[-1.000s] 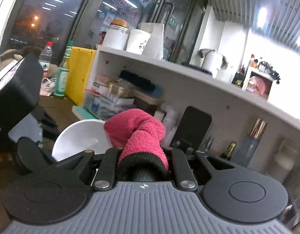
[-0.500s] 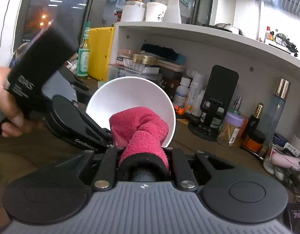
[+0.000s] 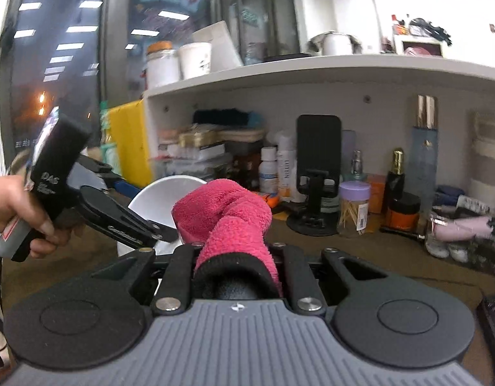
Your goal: Clean bowl
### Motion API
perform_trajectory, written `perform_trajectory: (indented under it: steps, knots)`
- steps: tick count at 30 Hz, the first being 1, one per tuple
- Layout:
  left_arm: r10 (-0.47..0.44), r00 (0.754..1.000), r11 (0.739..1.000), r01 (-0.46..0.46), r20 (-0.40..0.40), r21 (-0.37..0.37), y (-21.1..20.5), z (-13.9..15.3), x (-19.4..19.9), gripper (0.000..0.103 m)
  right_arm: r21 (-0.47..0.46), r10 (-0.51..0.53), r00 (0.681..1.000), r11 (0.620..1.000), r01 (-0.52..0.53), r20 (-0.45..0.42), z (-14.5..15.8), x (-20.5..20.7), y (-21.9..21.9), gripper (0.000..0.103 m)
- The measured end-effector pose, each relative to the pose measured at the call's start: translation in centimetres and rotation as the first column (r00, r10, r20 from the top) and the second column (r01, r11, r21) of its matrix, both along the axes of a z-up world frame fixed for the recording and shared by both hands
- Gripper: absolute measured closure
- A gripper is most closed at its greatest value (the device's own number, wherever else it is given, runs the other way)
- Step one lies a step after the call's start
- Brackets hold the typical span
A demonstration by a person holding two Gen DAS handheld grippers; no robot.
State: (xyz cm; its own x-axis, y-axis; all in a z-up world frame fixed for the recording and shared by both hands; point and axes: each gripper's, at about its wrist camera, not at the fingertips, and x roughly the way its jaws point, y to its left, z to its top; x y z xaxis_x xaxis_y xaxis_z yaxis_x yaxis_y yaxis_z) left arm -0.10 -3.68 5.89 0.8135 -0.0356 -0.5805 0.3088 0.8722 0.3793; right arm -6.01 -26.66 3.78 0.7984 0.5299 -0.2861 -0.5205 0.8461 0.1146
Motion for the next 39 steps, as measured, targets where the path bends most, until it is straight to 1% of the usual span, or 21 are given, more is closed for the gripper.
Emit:
perform_trajectory:
  steps: [3,4,7,9,10,11,15,17,18,20,21,23,24,25,27,29,31,32,34,38,39]
  knots:
    - [0.003,0.999,1.0,-0.005,0.05,0.028,0.7,1.3,0.1,0.004,0.077,-0.044,0.999,0.996,0.044,-0.003,-0.8,0.4,-0.9,0.086]
    - [-0.005,0.998,1.0,0.004,0.056,0.031,0.8,1.6,-0.1,0.004,0.1,-0.054,0.998,0.993,0.055,-0.007,-1.0,0.6,-1.3,0.086]
    - [-0.062,0.99,0.989,0.045,0.124,0.138,0.1,2.3,-1.8,0.005,0.161,-0.078,0.997,0.984,0.08,-0.018,-1.4,1.1,-2.4,0.086]
    - [-0.183,0.97,0.964,0.146,0.159,0.222,-0.7,2.6,-3.9,0.004,0.224,-0.093,0.995,0.97,0.097,-0.03,-1.6,1.3,-3.6,0.086]
    - [-0.21,0.965,0.956,0.169,0.158,0.241,-0.9,2.7,-4.3,0.004,0.255,-0.094,0.995,0.962,0.101,-0.042,-1.7,1.5,-4.3,0.086]
    - [-0.234,0.958,0.94,0.178,0.168,0.29,-1.4,2.5,-4.7,0.004,0.264,-0.104,0.993,0.958,0.113,-0.049,-1.8,1.6,-4.7,0.086]
    - [-0.316,0.932,0.858,0.203,0.174,0.472,-3.5,1.3,-5.5,0.003,0.216,-0.152,0.985,0.962,0.167,-0.084,-1.9,2.4,-4.5,0.086]
    - [-0.363,0.92,0.834,0.25,0.147,0.492,-4.1,0.7,-5.7,0.005,0.227,-0.115,0.99,0.965,0.132,-0.084,-1.7,2.7,-4.1,0.086]
    - [-0.397,0.91,0.817,0.29,0.122,0.498,-4.6,0.4,-5.9,0.007,0.233,-0.102,0.991,0.965,0.119,-0.087,-1.6,2.7,-4.0,0.086]
    - [-0.433,0.898,0.8,0.345,0.073,0.491,-4.9,-0.1,-5.9,0.016,0.226,-0.069,0.993,0.97,0.088,-0.091,-1.2,3.0,-3.3,0.086]
    - [-0.462,0.887,0.775,0.391,0.022,0.497,-5.1,-0.7,-5.7,0.017,0.221,-0.054,0.994,0.972,0.074,-0.095,-1.1,3.1,-3.0,0.086]
    - [-0.481,0.876,0.754,0.428,-0.025,0.498,-4.9,-1.3,-5.4,0.019,0.189,-0.028,0.992,0.981,0.051,-0.124,-1.1,3.8,-2.2,0.086]
    - [-0.479,0.876,0.753,0.443,-0.055,0.486,-4.7,-1.6,-4.9,0.022,0.167,-0.02,0.991,0.985,0.043,-0.134,-1.3,4.1,-1.7,0.086]
    - [-0.476,0.874,0.754,0.461,-0.094,0.467,-4.5,-1.9,-4.2,0.031,0.149,-0.014,0.989,0.988,0.035,-0.144,-1.5,4.3,-1.4,0.086]
    - [-0.467,0.872,0.753,0.48,-0.149,0.45,-4.2,-2.4,-3.0,0.04,0.149,-0.012,0.987,0.988,0.037,-0.161,-1.8,4.5,-1.2,0.086]
    - [-0.481,0.852,0.718,0.519,-0.207,0.464,-4.2,-3.4,-1.7,0.049,0.166,-0.018,0.983,0.985,0.049,-0.184,-2.6,4.8,-1.4,0.086]
    - [-0.486,0.837,0.684,0.543,-0.25,0.486,-4.5,-4.2,-1.3,0.065,0.175,-0.02,0.98,0.983,0.055,-0.196,-3.0,4.9,-1.5,0.086]
    - [-0.463,0.837,0.665,0.546,-0.291,0.51,-4.7,-4.9,-0.4,0.066,0.179,-0.019,0.978,0.982,0.056,-0.206,-3.1,4.9,-1.6,0.086]
    - [-0.448,0.837,0.668,0.546,-0.313,0.505,-4.9,-5.5,0.1,0.075,0.191,-0.01,0.975,0.98,0.053,-0.22,-3.3,5.1,-1.9,0.086]
    - [-0.425,0.838,0.682,0.545,-0.342,0.487,-5.0,-6.0,0.6,0.083,0.22,0.018,0.97,0.975,0.037,-0.243,-3.4,5.6,-2.3,0.086]
    - [-0.411,0.844,0.704,0.534,-0.345,0.468,-4.9,-5.9,0.8,0.086,0.222,0.022,0.969,0.975,0.034,-0.245,-3.4,5.7,-2.4,0.086]
